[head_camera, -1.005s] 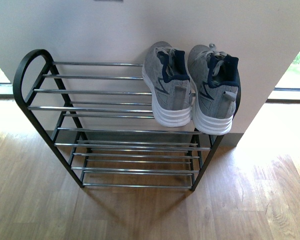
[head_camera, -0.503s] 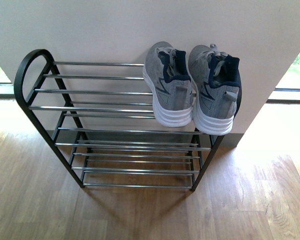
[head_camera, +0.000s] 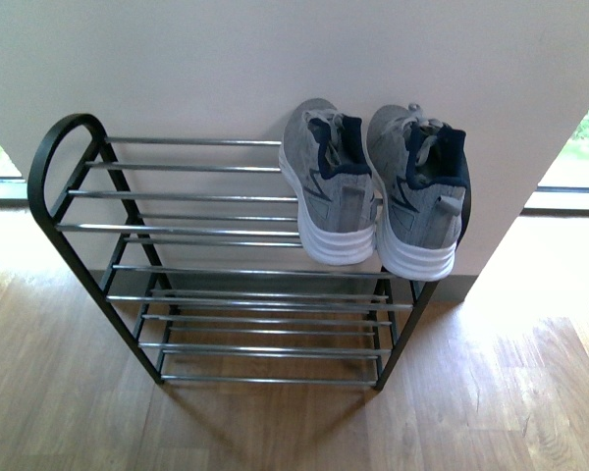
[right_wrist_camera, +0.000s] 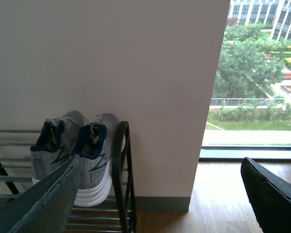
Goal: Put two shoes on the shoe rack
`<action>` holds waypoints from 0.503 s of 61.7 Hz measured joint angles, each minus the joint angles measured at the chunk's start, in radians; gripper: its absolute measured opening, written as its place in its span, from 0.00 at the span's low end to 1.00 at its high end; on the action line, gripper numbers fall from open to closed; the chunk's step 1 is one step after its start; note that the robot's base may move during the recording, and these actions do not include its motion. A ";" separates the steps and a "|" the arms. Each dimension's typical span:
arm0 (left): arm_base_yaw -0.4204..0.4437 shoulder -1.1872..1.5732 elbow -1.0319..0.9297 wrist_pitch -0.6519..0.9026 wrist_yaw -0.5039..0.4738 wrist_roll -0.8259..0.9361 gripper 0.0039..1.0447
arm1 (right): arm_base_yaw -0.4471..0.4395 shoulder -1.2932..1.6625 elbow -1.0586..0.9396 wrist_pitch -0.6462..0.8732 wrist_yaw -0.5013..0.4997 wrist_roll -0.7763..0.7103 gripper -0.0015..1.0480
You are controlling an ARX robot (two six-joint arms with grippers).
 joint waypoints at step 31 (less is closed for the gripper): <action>0.143 -0.452 -0.131 -0.312 0.138 0.002 0.01 | 0.000 0.000 0.000 0.000 0.000 0.000 0.91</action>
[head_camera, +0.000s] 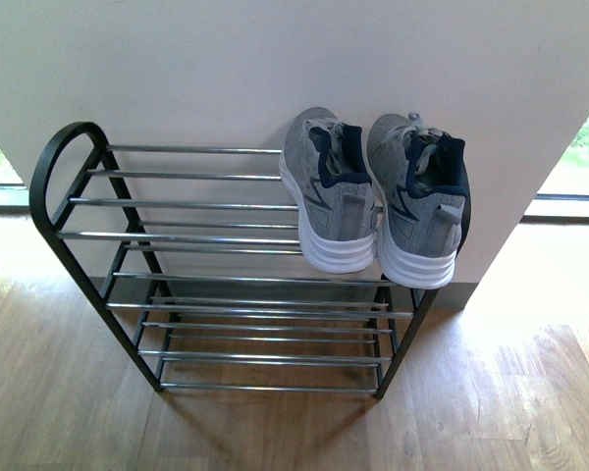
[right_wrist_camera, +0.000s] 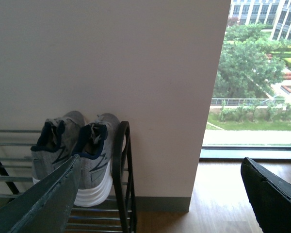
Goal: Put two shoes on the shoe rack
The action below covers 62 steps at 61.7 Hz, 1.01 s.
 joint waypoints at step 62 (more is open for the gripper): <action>0.000 -0.550 -0.016 -0.509 0.002 0.000 0.01 | 0.000 0.000 0.000 0.000 0.000 0.000 0.91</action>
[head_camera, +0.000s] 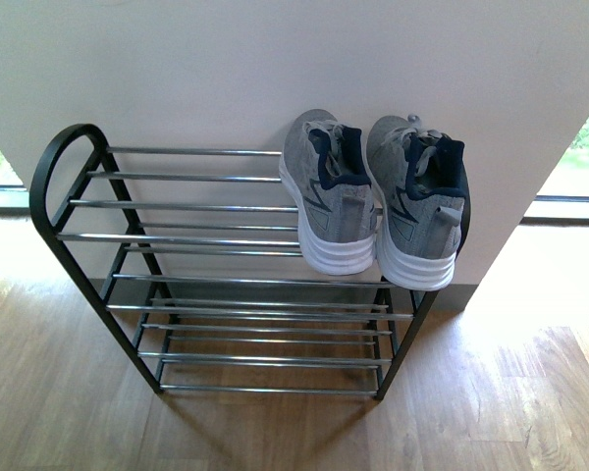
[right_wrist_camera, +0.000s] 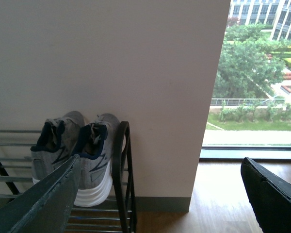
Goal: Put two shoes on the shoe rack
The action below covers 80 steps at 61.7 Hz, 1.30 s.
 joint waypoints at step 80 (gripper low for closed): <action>0.000 -0.254 0.000 -0.272 0.000 0.002 0.93 | 0.000 0.000 0.000 0.000 0.000 0.000 0.91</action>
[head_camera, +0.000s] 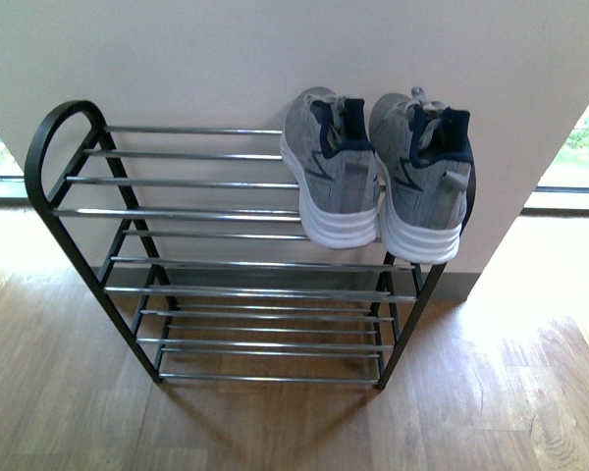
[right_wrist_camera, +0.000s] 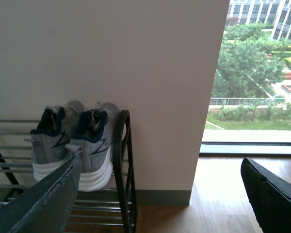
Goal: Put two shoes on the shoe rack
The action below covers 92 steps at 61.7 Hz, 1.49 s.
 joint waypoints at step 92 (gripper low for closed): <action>0.000 0.000 0.000 0.000 0.001 0.001 0.91 | 0.000 0.000 0.000 -0.002 0.003 -0.001 0.91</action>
